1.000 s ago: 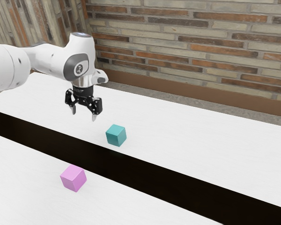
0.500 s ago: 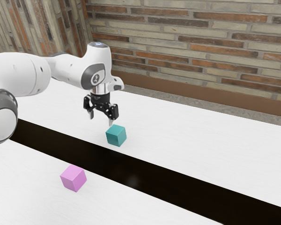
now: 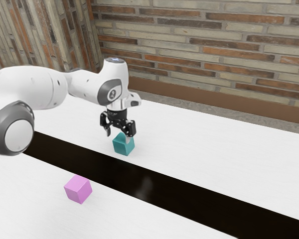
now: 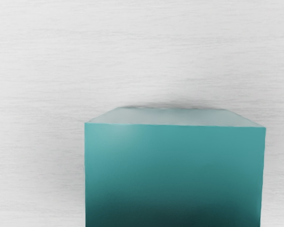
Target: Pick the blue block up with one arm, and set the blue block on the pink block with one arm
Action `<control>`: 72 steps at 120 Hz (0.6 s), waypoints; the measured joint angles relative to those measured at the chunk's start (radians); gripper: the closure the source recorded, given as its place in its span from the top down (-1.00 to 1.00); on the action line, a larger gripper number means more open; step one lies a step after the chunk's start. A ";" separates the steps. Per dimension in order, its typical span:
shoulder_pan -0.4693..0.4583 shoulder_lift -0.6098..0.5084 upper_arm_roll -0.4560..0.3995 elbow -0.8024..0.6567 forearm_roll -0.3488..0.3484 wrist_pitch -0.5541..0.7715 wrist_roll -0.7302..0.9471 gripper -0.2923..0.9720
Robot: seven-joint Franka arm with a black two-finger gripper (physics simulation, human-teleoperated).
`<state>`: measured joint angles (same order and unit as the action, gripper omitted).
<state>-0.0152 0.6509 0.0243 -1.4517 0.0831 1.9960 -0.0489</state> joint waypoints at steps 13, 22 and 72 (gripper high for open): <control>0.020 0.028 -0.018 0.026 0.000 0.004 0.001 0.54; 0.026 0.050 -0.028 0.050 0.000 0.006 0.001 0.54; 0.033 0.101 -0.045 0.066 -0.008 0.030 -0.002 0.31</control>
<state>0.0177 0.7517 -0.0203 -1.3853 0.0753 2.0263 -0.0511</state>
